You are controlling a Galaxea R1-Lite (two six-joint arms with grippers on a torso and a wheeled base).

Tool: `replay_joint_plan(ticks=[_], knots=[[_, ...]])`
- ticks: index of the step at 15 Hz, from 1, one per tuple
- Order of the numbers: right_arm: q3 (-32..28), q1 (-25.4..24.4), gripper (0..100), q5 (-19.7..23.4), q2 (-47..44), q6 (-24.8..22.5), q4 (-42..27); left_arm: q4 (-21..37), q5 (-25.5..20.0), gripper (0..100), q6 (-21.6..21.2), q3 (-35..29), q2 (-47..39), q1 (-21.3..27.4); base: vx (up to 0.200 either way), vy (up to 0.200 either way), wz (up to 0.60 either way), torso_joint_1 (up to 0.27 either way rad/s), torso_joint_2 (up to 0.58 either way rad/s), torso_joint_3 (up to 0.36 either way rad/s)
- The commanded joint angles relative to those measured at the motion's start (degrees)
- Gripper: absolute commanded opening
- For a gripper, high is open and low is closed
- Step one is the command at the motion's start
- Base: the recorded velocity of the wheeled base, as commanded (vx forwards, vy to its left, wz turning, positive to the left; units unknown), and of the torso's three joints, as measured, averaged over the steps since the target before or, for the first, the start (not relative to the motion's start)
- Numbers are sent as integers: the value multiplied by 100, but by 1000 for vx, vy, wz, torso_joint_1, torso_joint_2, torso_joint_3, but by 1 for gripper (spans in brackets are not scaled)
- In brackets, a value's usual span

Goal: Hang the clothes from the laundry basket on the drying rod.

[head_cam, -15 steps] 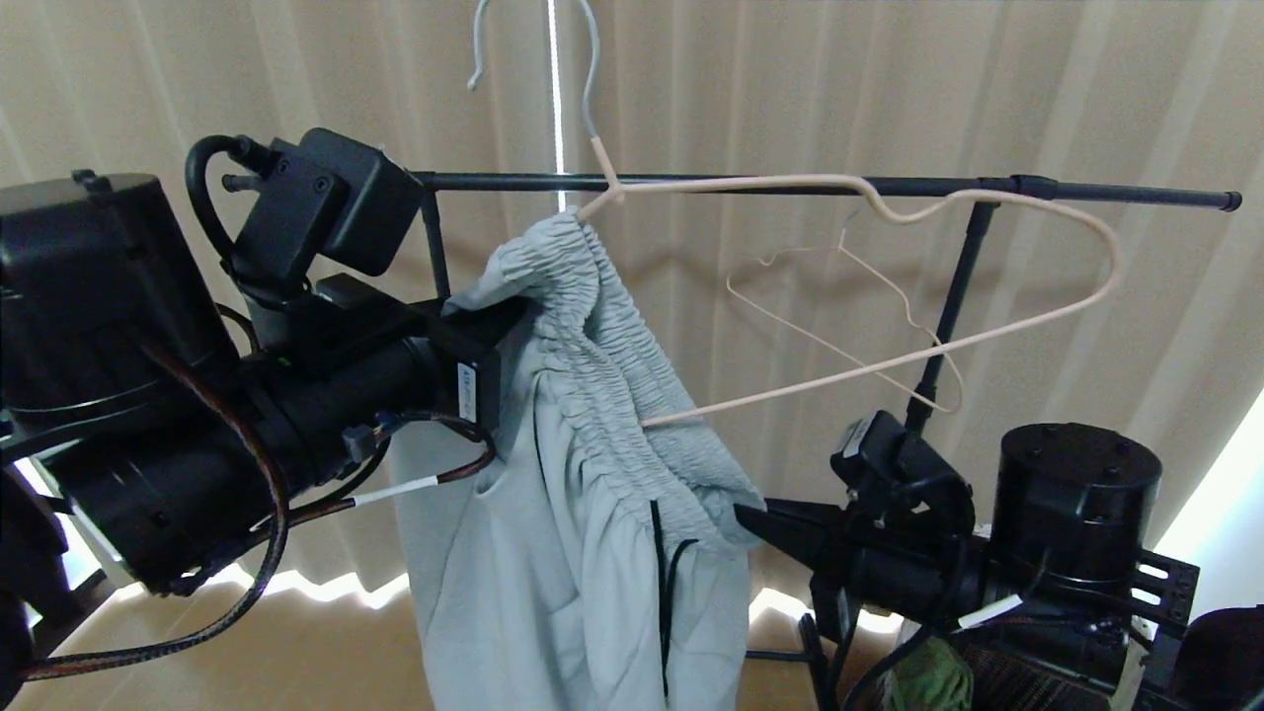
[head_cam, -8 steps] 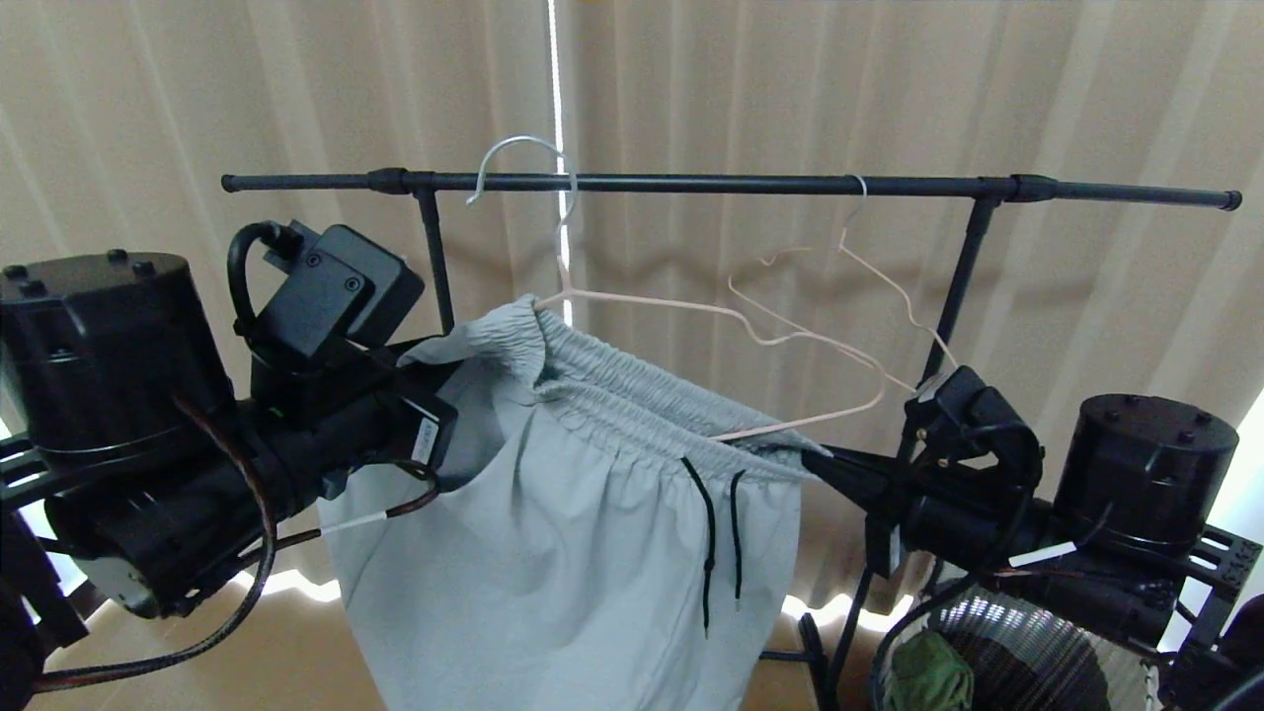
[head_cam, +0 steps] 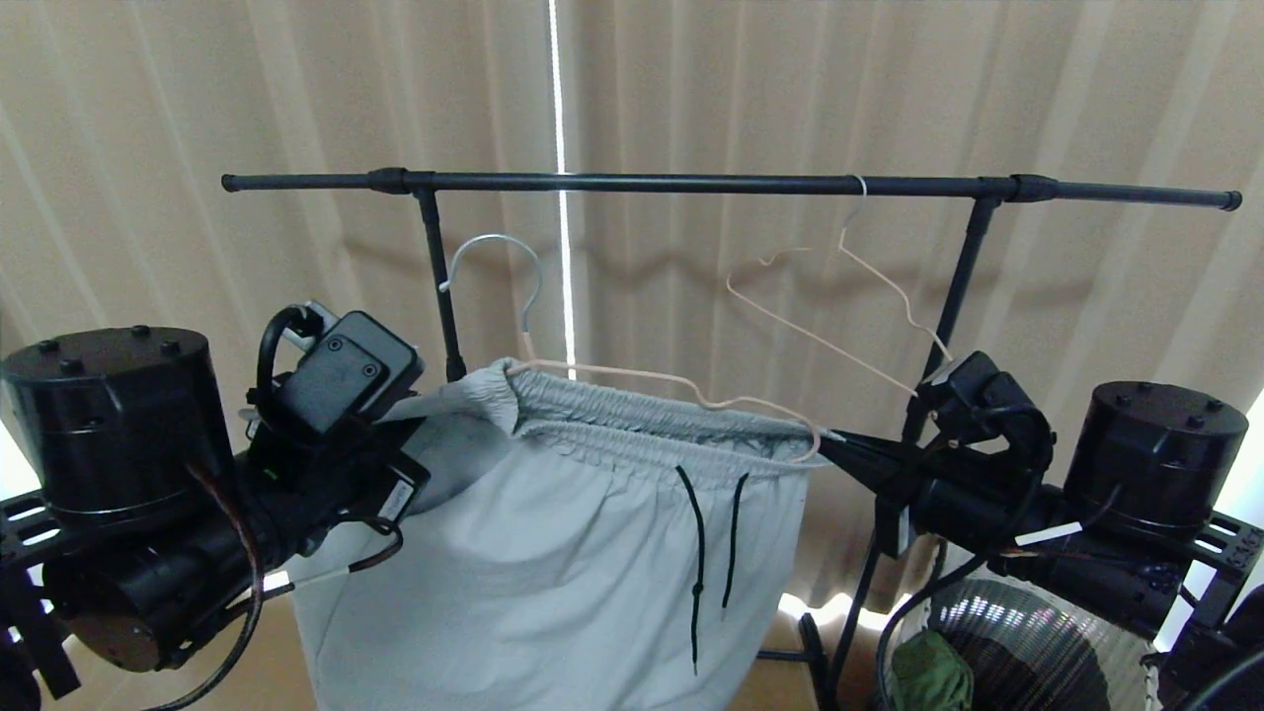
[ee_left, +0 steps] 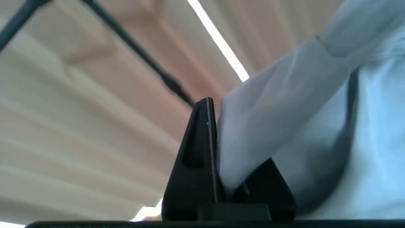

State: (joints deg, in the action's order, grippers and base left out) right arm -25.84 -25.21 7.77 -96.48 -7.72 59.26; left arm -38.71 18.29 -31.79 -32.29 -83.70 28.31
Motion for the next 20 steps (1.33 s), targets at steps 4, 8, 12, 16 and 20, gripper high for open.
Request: replay_joint_plan(ticks=[4,8,12,16,20], knots=[[-79,-1,0,-3,15,-19,-11,21,8,0,-55,100,-41,-387,0,0,0,0,0,0],[-44,-116,0,67,155,-28,-81,-14,0,0,-626,144,-50,-669,0,0,0,0,0,0],[-334,-959,0,67,199,-46,-459,-14,140,0,-284,4,-173,-466,0,0,0,0,0,0],[-307,-1364,100,58,428,-37,-732,-14,325,0,-169,-14,-190,-466,0,0,0,0,0,0],[-439,-1487,100,23,358,-107,-696,-14,298,0,6,21,-217,-361,0,0,0,0,0,0]])
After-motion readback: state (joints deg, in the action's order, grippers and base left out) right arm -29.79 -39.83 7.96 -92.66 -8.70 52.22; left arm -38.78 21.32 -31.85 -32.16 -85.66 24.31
